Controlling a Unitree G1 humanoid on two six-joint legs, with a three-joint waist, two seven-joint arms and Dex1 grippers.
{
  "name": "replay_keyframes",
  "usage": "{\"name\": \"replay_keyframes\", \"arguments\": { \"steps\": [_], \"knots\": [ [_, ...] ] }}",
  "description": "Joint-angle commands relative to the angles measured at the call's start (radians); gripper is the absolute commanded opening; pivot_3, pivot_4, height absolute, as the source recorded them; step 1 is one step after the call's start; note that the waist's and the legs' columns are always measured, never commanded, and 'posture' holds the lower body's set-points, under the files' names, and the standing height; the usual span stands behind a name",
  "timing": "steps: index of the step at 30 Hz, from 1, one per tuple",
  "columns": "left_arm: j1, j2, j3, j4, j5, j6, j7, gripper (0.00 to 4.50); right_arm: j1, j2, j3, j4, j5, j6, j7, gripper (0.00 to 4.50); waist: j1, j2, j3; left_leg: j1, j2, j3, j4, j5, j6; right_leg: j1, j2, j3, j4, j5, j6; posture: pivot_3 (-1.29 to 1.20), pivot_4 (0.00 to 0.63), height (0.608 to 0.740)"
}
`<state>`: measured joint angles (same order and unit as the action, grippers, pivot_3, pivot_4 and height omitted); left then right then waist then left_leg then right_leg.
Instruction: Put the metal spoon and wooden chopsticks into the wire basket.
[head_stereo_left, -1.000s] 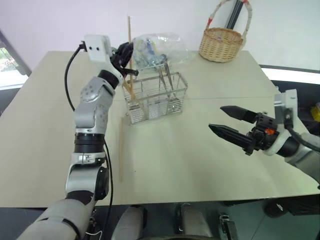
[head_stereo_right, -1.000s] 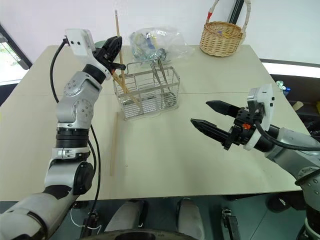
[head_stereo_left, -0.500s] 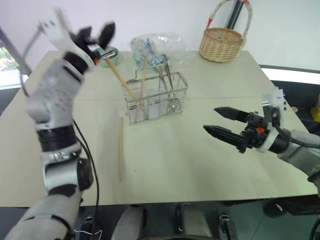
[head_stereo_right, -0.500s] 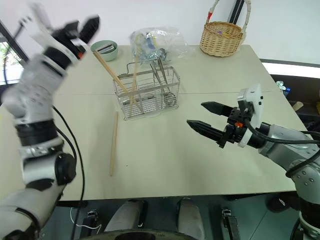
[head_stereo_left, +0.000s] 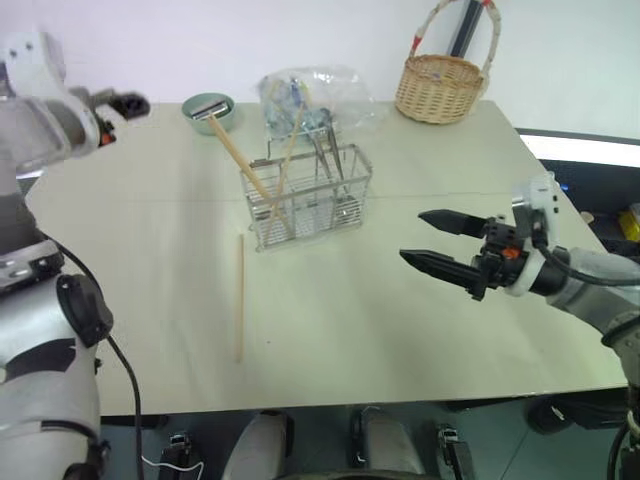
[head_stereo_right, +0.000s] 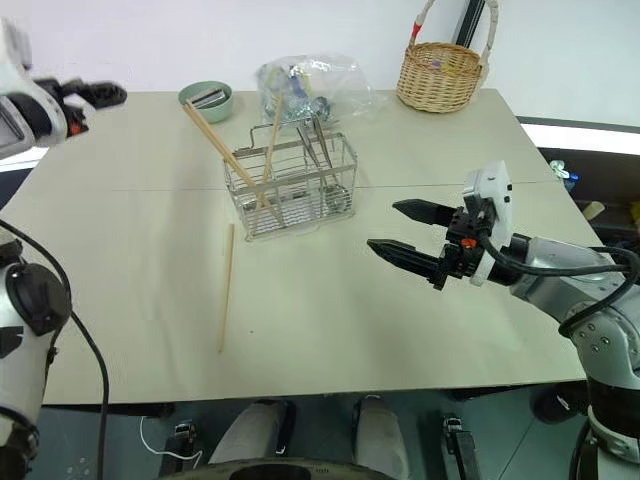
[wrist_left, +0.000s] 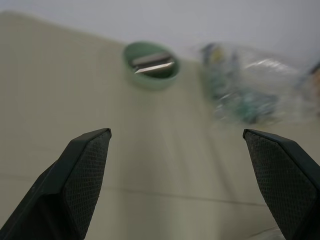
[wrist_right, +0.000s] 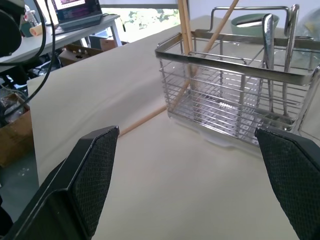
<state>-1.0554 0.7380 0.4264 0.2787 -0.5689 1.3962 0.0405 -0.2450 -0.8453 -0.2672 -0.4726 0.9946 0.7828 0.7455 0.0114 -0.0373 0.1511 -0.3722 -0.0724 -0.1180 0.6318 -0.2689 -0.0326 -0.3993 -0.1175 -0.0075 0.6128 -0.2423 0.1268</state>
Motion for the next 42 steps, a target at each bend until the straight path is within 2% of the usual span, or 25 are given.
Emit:
{"name": "replay_keyframes", "arguments": {
  "steps": [1,5,9,16,20,30,36,41,42],
  "knots": [
    [0.057,-0.036,0.018,-0.088,0.012,0.125,0.002,4.46,-0.032,-0.002,-0.001,0.001,0.009,0.005,0.013,4.5,0.0,-0.001,0.0,-0.001,0.0,0.0,0.0,0.0,0.0,-0.001,0.0,0.0,0.0,0.0,0.0,0.0,0.15,0.681],
    [0.11,-0.123,0.032,-0.157,-0.005,0.216,0.008,4.46,-0.057,0.009,0.025,0.014,-0.002,0.012,0.014,4.5,0.004,-0.003,0.0,-0.003,0.0,0.0,0.001,0.0,0.0,-0.001,-0.001,0.0,0.0,0.0,0.0,0.0,0.15,0.681],
    [0.178,-0.191,-0.023,-0.21,-0.117,0.218,0.046,4.46,-0.073,0.022,0.049,0.018,-0.006,0.017,0.013,4.5,0.002,-0.002,0.0,-0.002,0.0,0.0,0.001,0.0,-0.001,-0.001,-0.001,0.0,0.0,0.0,0.0,0.0,0.15,0.681],
    [0.276,-0.202,-0.112,-0.247,-0.34,0.218,0.175,4.46,-0.07,0.045,0.064,-0.003,0.0,0.024,-0.002,4.5,0.001,-0.002,0.0,-0.002,0.0,0.0,0.0,0.0,-0.001,-0.002,-0.001,0.001,0.0,0.0,0.0,0.0,0.15,0.681],
    [0.292,-0.219,-0.151,-0.221,-0.41,0.218,0.246,4.46,-0.055,0.065,0.064,-0.029,0.013,0.03,-0.022,4.5,0.004,-0.002,0.0,-0.002,0.0,0.0,0.001,0.0,-0.001,-0.002,-0.001,0.001,0.0,0.0,0.0,0.0,0.15,0.681],
    [0.279,-0.286,-0.204,-0.173,-0.447,0.218,0.321,4.46,-0.027,0.067,0.046,-0.047,0.023,0.039,-0.026,4.5,0.002,-0.001,0.0,-0.002,0.0,0.0,0.001,0.0,-0.001,-0.002,-0.001,0.001,0.0,0.0,-0.001,0.0,0.15,0.681],
    [0.306,-0.286,-0.241,-0.146,-0.454,0.218,0.351,4.46,-0.019,0.068,0.026,-0.049,0.036,0.044,-0.042,4.5,0.002,-0.001,-0.001,-0.001,0.0,0.001,0.001,0.0,-0.001,-0.001,-0.001,0.001,0.0,0.0,-0.001,0.0,0.15,0.681],
    [0.315,-0.298,-0.225,-0.115,-0.438,0.218,0.359,4.46,0.008,0.063,0.006,-0.071,0.046,0.05,-0.052,4.5,0.002,0.003,-0.003,-0.001,0.0,0.001,0.001,0.0,-0.001,0.0,-0.001,0.001,0.0,0.0,-0.001,0.0,0.15,0.681],
    [0.315,-0.298,-0.223,-0.109,-0.439,0.218,0.361,3.94,0.014,0.066,0.003,-0.074,0.047,0.048,-0.058,4.5,0.001,0.003,-0.004,-0.001,0.0,0.001,0.001,0.0,-0.001,0.0,-0.002,0.001,0.0,0.0,-0.001,0.0,0.15,0.681]
  ]
}}
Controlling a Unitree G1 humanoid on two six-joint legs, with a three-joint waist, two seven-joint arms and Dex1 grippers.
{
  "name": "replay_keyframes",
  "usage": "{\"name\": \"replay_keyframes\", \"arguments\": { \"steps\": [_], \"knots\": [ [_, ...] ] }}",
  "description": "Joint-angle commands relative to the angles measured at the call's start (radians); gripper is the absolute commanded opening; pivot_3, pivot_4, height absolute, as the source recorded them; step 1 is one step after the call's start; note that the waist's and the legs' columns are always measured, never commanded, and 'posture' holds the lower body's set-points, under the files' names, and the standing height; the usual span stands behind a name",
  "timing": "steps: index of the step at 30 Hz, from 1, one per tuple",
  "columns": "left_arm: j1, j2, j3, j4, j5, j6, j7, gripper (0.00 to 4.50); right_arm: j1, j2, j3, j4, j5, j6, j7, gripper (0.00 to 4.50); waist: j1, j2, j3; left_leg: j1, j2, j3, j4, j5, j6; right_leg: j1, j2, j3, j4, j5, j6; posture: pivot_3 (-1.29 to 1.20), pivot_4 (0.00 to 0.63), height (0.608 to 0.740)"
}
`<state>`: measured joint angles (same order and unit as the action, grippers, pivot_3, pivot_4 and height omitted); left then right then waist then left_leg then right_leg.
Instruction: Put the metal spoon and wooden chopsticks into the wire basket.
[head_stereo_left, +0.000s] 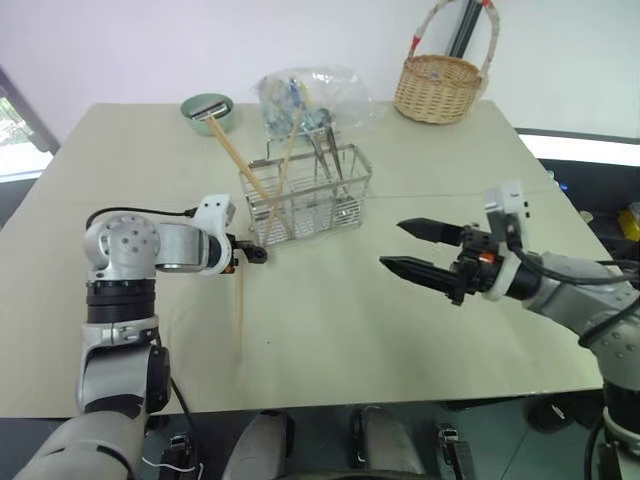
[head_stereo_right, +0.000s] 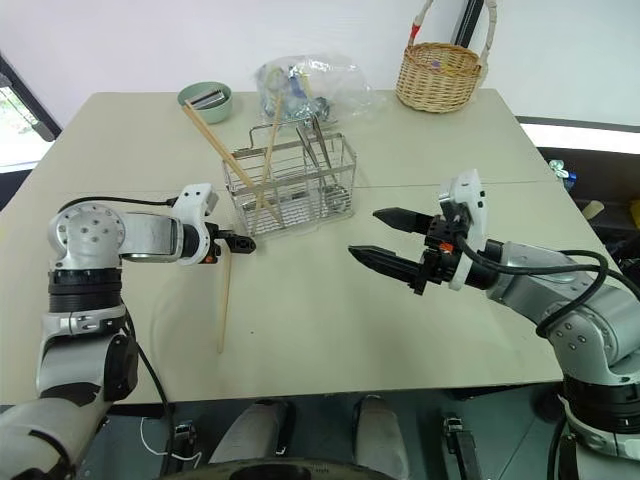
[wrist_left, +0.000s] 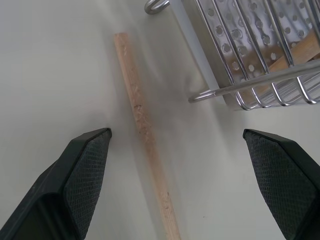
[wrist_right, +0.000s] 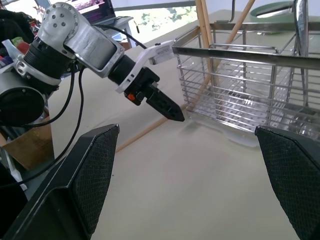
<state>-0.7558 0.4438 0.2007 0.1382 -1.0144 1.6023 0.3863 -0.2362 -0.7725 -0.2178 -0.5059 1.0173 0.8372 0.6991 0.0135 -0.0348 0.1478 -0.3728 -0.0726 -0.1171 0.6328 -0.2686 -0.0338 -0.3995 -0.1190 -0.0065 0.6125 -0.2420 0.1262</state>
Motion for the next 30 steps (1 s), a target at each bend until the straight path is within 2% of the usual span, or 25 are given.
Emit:
{"name": "replay_keyframes", "arguments": {
  "steps": [1,8,9,17,22,27,30],
  "knots": [
    [0.016,-0.004,0.003,0.035,0.004,0.012,0.017,3.61,0.009,-0.005,-0.048,-0.042,0.025,-0.007,-0.016,4.5,-0.001,0.001,-0.001,0.0,0.0,0.0,0.0,0.0,0.0,0.0,0.0,0.0,0.0,0.0,0.0,0.0,0.15,0.681],
    [-0.016,0.027,0.012,0.079,0.028,0.012,0.021,0.22,0.024,0.012,-0.046,-0.052,0.012,-0.022,-0.043,4.5,0.002,0.002,-0.001,0.0,0.0,0.0,0.0,0.0,0.0,0.0,0.0,0.0,0.0,0.0,0.0,0.0,0.15,0.681],
    [-0.014,0.031,0.015,0.082,0.031,0.012,0.019,0.07,0.023,0.013,-0.045,-0.052,0.012,-0.023,-0.045,4.5,0.001,0.001,-0.001,0.0,0.0,0.0,0.0,0.0,0.0,0.0,0.0,0.0,0.0,0.0,0.0,0.0,0.15,0.681],
    [0.008,0.065,0.03,0.067,0.037,0.012,0.017,0.07,0.01,0.012,-0.038,-0.043,0.009,-0.026,-0.05,4.5,-0.002,0.002,-0.001,0.0,0.0,0.0,0.0,0.0,0.0,0.0,0.0,0.0,0.0,0.0,0.0,0.0,0.15,0.681],
    [0.008,0.138,0.099,0.035,0.113,0.007,-0.026,0.07,-0.003,-0.002,-0.022,-0.036,-0.007,-0.028,-0.027,4.5,-0.005,0.002,-0.001,0.0,0.001,0.0,-0.001,0.0,0.0,-0.002,0.0,0.0,0.0,0.0,0.0,0.0,0.15,0.681],
    [-0.011,0.217,0.21,0.103,0.231,-0.223,-0.137,0.07,-0.008,-0.041,-0.021,-0.038,-0.016,-0.028,0.046,4.5,0.001,0.001,-0.001,-0.002,0.001,0.001,-0.002,0.0,0.0,-0.004,0.001,0.0,0.0,0.0,0.0,0.0,0.15,0.681],
    [-0.026,0.221,0.256,0.117,0.278,-0.392,-0.207,0.07,-0.02,-0.055,-0.021,-0.025,-0.028,-0.035,0.071,4.5,0.011,0.0,-0.001,-0.002,0.0,0.0,-0.001,0.0,0.0,-0.003,0.0,0.0,-0.001,0.0,0.0,0.0,0.15,0.681]
  ]
}}
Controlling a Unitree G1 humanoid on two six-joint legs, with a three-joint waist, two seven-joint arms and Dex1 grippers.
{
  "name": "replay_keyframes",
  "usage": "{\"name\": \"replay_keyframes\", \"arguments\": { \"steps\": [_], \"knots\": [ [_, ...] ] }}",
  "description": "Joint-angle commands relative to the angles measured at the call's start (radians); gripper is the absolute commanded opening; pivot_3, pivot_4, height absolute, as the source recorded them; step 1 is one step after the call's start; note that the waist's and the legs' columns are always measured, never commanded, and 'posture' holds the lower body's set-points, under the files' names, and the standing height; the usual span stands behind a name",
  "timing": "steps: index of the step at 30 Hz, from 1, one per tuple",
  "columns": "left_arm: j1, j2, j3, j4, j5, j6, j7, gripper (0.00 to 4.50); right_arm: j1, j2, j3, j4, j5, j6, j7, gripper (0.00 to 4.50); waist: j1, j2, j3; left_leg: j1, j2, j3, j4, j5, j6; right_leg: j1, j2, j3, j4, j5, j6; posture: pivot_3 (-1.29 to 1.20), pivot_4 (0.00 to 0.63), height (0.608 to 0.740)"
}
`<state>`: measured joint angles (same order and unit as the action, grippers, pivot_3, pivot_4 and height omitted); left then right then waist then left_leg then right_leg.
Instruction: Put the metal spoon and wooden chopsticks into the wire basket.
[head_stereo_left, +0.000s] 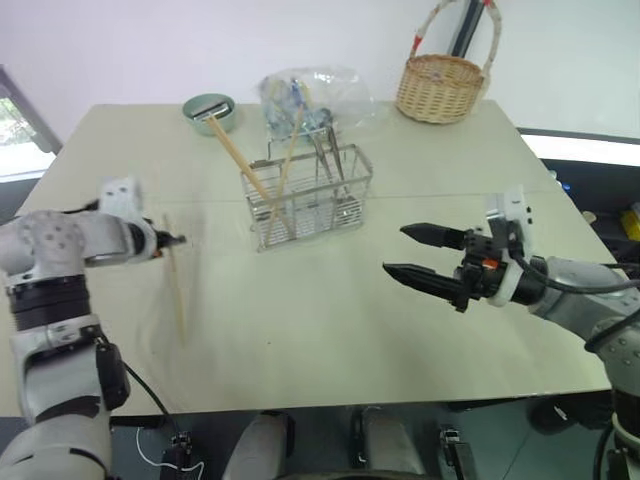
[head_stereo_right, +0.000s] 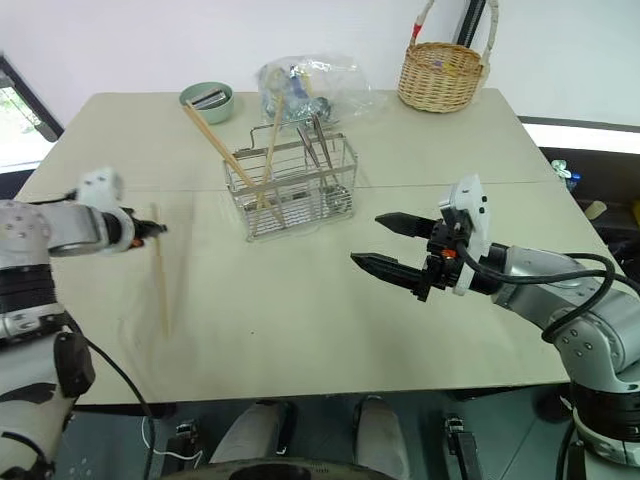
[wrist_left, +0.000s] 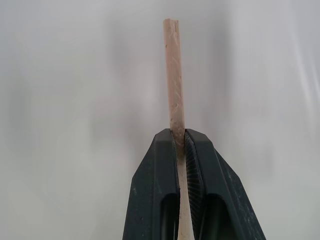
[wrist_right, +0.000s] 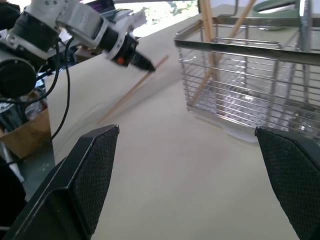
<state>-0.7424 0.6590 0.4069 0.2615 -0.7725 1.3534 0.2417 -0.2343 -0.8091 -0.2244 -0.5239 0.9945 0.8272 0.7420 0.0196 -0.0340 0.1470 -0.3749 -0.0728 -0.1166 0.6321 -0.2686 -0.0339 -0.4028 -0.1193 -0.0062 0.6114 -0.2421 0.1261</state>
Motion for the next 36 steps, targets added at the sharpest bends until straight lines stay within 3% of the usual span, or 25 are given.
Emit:
{"name": "replay_keyframes", "arguments": {
  "steps": [1,4,10,15,20,36],
  "knots": [
    [-0.053,-0.006,0.083,-0.017,0.033,-0.211,-0.087,0.07,-0.029,-0.023,-0.017,-0.003,-0.009,-0.027,0.036,4.5,0.008,-0.001,0.0,0.0,0.0,0.0,0.0,0.0,0.0,0.001,0.0,0.0,-0.001,0.0,0.0,0.0,0.15,0.681],
    [-0.09,-0.024,0.157,-0.069,0.011,-0.384,-0.18,0.07,-0.049,-0.029,-0.021,0.009,-0.015,-0.028,0.05,4.5,0.02,-0.002,0.001,-0.001,0.0,0.0,0.0,0.0,0.0,0.001,-0.001,0.0,-0.002,0.0,0.0,0.0,0.15,0.681],
    [-0.173,-0.011,0.158,-0.182,0.031,-0.695,-0.39,0.07,-0.069,-0.019,-0.01,0.027,-0.043,-0.039,0.058,4.5,0.019,-0.002,0.001,-0.002,0.0,0.001,-0.001,0.0,0.0,0.0,-0.001,0.0,-0.002,0.0,0.0,0.0,0.15,0.681],
    [-0.338,-0.034,0.077,-0.178,-0.009,-0.71,-0.496,0.07,-0.076,-0.011,-0.002,0.032,-0.053,-0.044,0.058,4.5,0.021,-0.003,0.001,-0.002,0.0,0.001,0.0,0.0,0.0,0.001,0.0,0.0,-0.002,0.0,0.0,0.0,0.15,0.681],
    [-0.429,-0.119,-0.043,-0.18,0.01,-0.709,-0.55,0.07,-0.076,-0.003,-0.009,0.034,-0.052,-0.044,0.04,4.5,0.019,-0.002,0.001,0.001,0.0,0.001,0.001,0.0,0.001,0.004,0.0,-0.001,-0.002,0.0,0.0,0.0,0.15,0.681],
    [-0.168,-0.262,-0.221,-0.291,0.113,-0.73,-0.629,0.07,-0.052,0.011,-0.068,-0.016,0.033,-0.008,-0.071,4.5,-0.004,0.0,0.002,0.0,0.001,0.001,0.0,-0.001,0.002,0.002,0.001,0.0,-0.002,0.0,0.0,0.0,0.15,0.681]
  ]
}}
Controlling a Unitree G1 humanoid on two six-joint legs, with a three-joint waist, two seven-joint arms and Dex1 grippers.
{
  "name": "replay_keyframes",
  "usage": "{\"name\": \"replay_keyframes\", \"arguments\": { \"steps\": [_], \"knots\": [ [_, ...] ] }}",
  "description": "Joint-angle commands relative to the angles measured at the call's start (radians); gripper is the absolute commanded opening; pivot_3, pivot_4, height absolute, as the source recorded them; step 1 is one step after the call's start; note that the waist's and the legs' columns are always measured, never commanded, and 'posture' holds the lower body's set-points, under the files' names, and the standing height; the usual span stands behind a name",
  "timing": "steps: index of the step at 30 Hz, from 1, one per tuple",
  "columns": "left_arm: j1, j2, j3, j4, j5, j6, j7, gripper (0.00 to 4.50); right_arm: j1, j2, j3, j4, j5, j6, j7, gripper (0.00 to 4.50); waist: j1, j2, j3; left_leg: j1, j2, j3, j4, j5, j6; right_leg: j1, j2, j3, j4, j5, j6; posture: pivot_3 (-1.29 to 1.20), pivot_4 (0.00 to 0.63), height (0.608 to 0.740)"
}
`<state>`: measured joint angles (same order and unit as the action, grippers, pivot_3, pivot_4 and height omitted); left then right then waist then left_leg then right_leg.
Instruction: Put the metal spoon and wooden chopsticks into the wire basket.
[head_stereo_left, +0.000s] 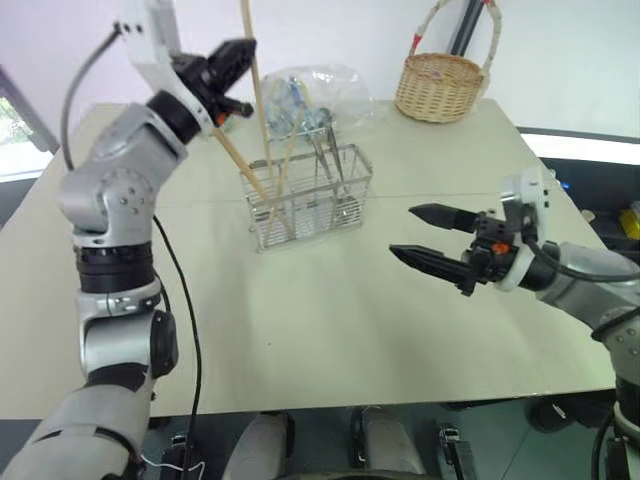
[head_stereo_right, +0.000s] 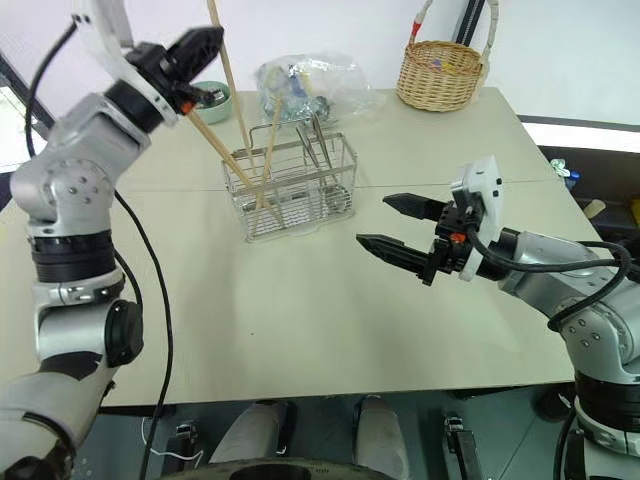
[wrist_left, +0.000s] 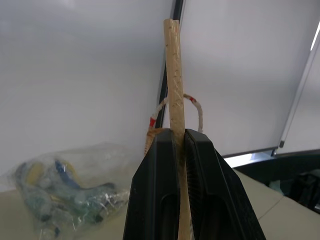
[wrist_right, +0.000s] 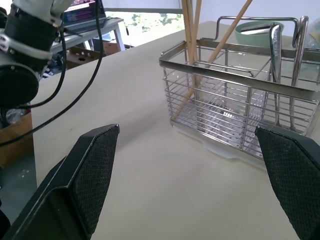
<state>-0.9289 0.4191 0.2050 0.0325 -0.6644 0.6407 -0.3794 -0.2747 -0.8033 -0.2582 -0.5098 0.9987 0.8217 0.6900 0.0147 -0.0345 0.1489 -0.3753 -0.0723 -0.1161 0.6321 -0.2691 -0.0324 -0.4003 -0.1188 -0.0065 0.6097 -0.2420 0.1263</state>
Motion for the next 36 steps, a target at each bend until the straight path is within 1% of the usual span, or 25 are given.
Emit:
{"name": "replay_keyframes", "arguments": {
  "steps": [1,3,5,6,10,12,15,17,20,22,25,27,28,30,32,34,36],
  "knots": [
    [0.039,-0.034,-0.032,-0.074,0.015,-0.021,-0.01,0.07,-0.011,0.005,-0.035,-0.029,0.033,-0.001,-0.024,4.5,0.001,0.0,0.0,0.0,0.0,0.0,0.0,0.0,0.0,0.001,0.0,0.0,0.0,0.0,0.0,0.0,0.15,0.681],
    [0.058,-0.045,-0.043,-0.088,0.028,-0.025,-0.015,0.07,-0.011,0.004,-0.034,-0.03,0.037,-0.001,-0.029,4.5,0.001,0.0,0.0,0.001,0.0,0.0,0.0,0.0,0.0,0.001,0.0,0.0,0.0,0.0,0.0,0.0,0.15,0.681],
    [0.084,-0.062,-0.045,-0.097,0.034,-0.034,-0.015,0.83,-0.011,0.003,-0.031,-0.029,0.037,-0.001,-0.033,4.5,0.0,0.0,0.0,0.0,0.0,0.0,0.0,0.0,0.0,0.001,0.0,0.0,0.0,0.0,0.0,0.0,0.15,0.681],
    [0.093,-0.069,-0.044,-0.102,0.037,-0.038,-0.014,1.14,-0.013,0.003,-0.028,-0.027,0.036,-0.001,-0.034,4.5,-0.001,0.0,0.0,0.001,0.0,0.0,0.0,0.0,0.0,0.001,0.0,0.0,-0.001,0.0,0.0,0.0,0.15,0.681],
    [0.117,-0.088,-0.037,-0.136,0.062,-0.078,-0.002,3.27,-0.026,-0.001,-0.022,-0.009,0.031,-0.003,-0.031,4.5,-0.001,0.0,0.0,0.0,0.0,0.0,0.0,0.0,0.0,0.001,0.0,0.0,-0.001,0.0,0.0,0.0,0.15,0.681],
    [0.129,-0.083,-0.039,-0.155,0.066,-0.089,-0.012,4.24,-0.031,-0.003,-0.018,0.0,0.024,-0.006,-0.024,4.5,0.0,0.0,0.0,0.0,0.0,0.0,0.0,0.0,0.0,0.001,0.0,0.0,-0.001,0.0,0.0,0.0,0.15,0.681],
    [0.129,-0.038,-0.027,-0.165,0.085,-0.099,-0.033,4.24,-0.042,-0.011,-0.007,0.017,0.002,-0.016,-0.002,4.5,-0.001,0.0,0.0,0.0,0.0,0.0,0.0,0.0,0.0,0.001,0.0,0.0,-0.001,0.0,0.0,0.0,0.15,0.681],
    [0.129,0.036,0.002,-0.173,0.08,-0.087,-0.072,4.24,-0.056,-0.019,-0.001,0.037,-0.02,-0.025,0.019,4.5,-0.002,0.0,0.0,0.001,0.0,0.0,0.0,0.0,0.0,0.001,0.0,0.0,-0.001,0.0,0.0,0.0,0.15,0.681],
    [0.168,0.22,0.056,-0.201,0.047,-0.045,-0.203,4.24,-0.084,-0.033,0.003,0.073,-0.049,-0.037,0.059,4.5,-0.013,0.001,0.001,0.001,0.001,0.001,-0.001,0.0,0.0,-0.001,0.001,0.0,-0.001,0.0,0.0,0.0,0.15,0.681],
    [0.23,0.361,0.099,-0.22,0.022,-0.026,-0.324,4.24,-0.102,-0.045,0.005,0.1,-0.068,-0.047,0.087,4.5,-0.017,0.003,0.001,0.001,0.001,0.001,-0.002,0.0,0.0,-0.002,0.001,0.0,0.001,0.0,-0.001,0.0,0.15,0.681],
    [0.372,0.561,0.166,-0.246,0.021,-0.012,-0.494,4.24,-0.129,-0.063,0.01,0.152,-0.099,-0.065,0.135,4.5,-0.023,0.003,0.002,0.0,0.001,0.001,-0.003,0.0,0.001,-0.002,0.0,0.0,0.0,-0.001,-0.001,0.0,0.15,0.681],
    [0.477,0.649,0.209,-0.273,0.027,-0.028,-0.589,4.24,-0.146,-0.069,0.021,0.183,-0.123,-0.081,0.167,4.5,-0.022,0.004,0.002,0.0,0.001,0.001,-0.003,-0.001,0.002,-0.002,0.0,0.0,-0.001,-0.002,-0.004,0.0,0.15,0.681],
    [0.521,0.678,0.228,-0.284,0.027,-0.033,-0.622,4.24,-0.153,-0.068,0.028,0.194,-0.134,-0.09,0.181,4.5,-0.019,0.004,0.002,0.0,0.0,0.001,-0.002,-0.001,0.002,-0.001,0.0,0.0,-0.001,-0.002,-0.004,0.0,0.15,0.681],
    [0.573,0.703,0.254,-0.298,0.033,-0.043,-0.642,4.24,-0.165,-0.063,0.039,0.209,-0.153,-0.109,0.206,4.5,-0.009,0.006,0.003,0.0,0.001,0.0,-0.002,-0.001,0.002,-0.002,0.0,0.0,-0.005,-0.003,-0.005,0.0,0.15,0.681],
    [0.592,0.704,0.275,-0.314,0.04,-0.047,-0.628,4.24,-0.182,-0.051,0.051,0.226,-0.17,-0.125,0.22,4.5,-0.001,0.007,0.004,0.0,0.002,0.0,-0.002,-0.001,0.002,-0.001,0.0,0.0,-0.01,-0.002,-0.006,0.0,0.15,0.681],
    [0.605,0.704,0.295,-0.332,0.034,-0.032,-0.618,4.24,-0.204,-0.036,0.059,0.241,-0.179,-0.13,0.224,4.5,-0.001,0.007,0.004,0.0,0.002,0.0,-0.002,-0.001,0.002,-0.001,0.0,0.0,-0.01,-0.002,-0.006,0.0,0.15,0.681],
    [0.63,0.711,0.303,-0.344,0.059,-0.046,-0.62,4.24,-0.218,-0.025,0.066,0.251,-0.185,-0.134,0.231,4.5,-0.002,0.007,0.004,0.0,0.002,0.0,-0.002,-0.001,0.002,0.0,0.0,0.0,-0.011,-0.002,-0.006,0.0,0.15,0.681]
  ]
}}
